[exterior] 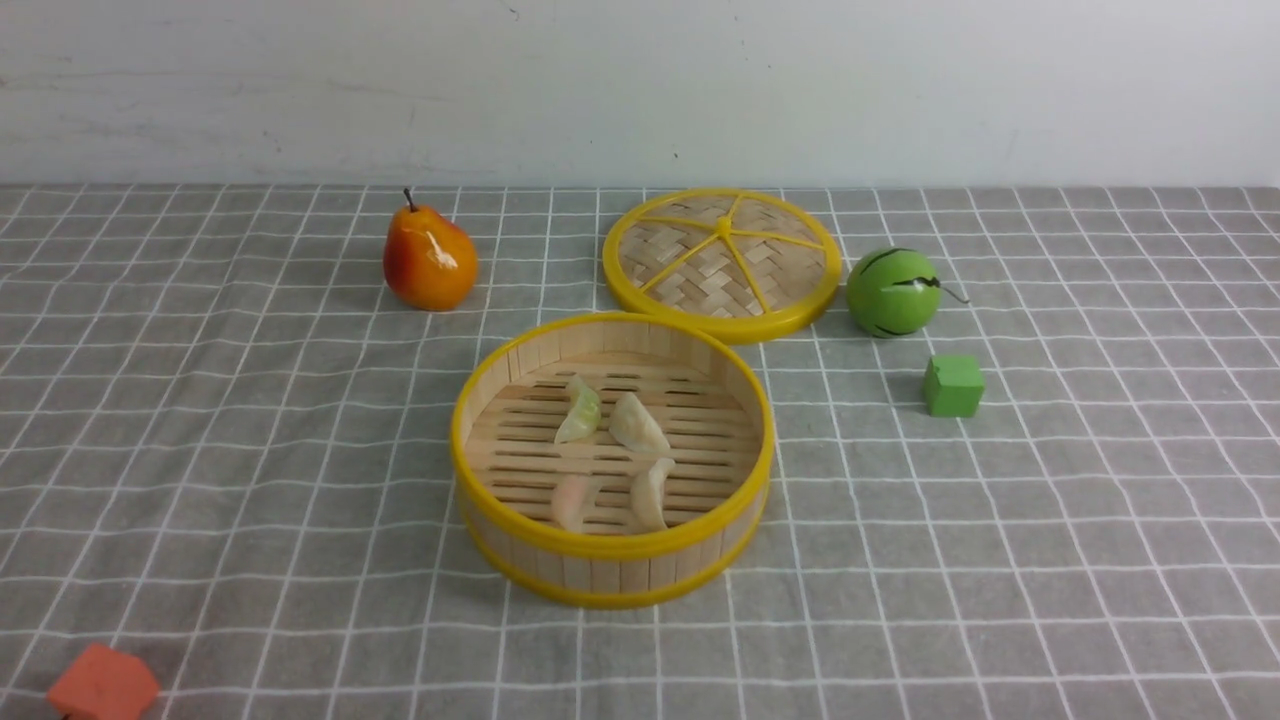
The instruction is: Put the dumplings into the steamer on the table with the grey tablecloth.
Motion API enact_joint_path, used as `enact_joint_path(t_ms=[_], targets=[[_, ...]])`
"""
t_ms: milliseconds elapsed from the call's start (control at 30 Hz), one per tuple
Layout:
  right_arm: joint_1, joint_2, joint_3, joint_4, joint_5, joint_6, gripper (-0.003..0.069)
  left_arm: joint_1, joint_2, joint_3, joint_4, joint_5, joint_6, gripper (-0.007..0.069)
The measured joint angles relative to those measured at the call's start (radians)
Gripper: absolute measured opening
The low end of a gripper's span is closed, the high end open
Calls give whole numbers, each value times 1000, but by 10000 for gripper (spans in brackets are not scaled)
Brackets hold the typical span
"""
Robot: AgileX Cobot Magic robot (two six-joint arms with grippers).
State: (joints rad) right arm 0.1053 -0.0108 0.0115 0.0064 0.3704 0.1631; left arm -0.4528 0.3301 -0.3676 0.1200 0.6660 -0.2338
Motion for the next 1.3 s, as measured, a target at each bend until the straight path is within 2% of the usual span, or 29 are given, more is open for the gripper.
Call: enact_joint_path(t_ms=[200,800,900,1000,1200,1300], targets=[[-66,0,6,93,15,-74,-19,0,0,0,-1,0,0,63],[-66,0,5,107,24,-72,-8,0,0,0,-2,0,0,78],[-66,0,5,107,24,-72,-3,0,-13,27,-1,-37,0,80],[-66,0,5,107,24,-72,-2,38,-82,100,-37,-96,0,81],[-67,0,5,109,24,-72,2,261,-292,319,-105,-285,13,82],[-68,-1,5,109,24,-72,6,345,-339,389,-139,-334,86,51]])
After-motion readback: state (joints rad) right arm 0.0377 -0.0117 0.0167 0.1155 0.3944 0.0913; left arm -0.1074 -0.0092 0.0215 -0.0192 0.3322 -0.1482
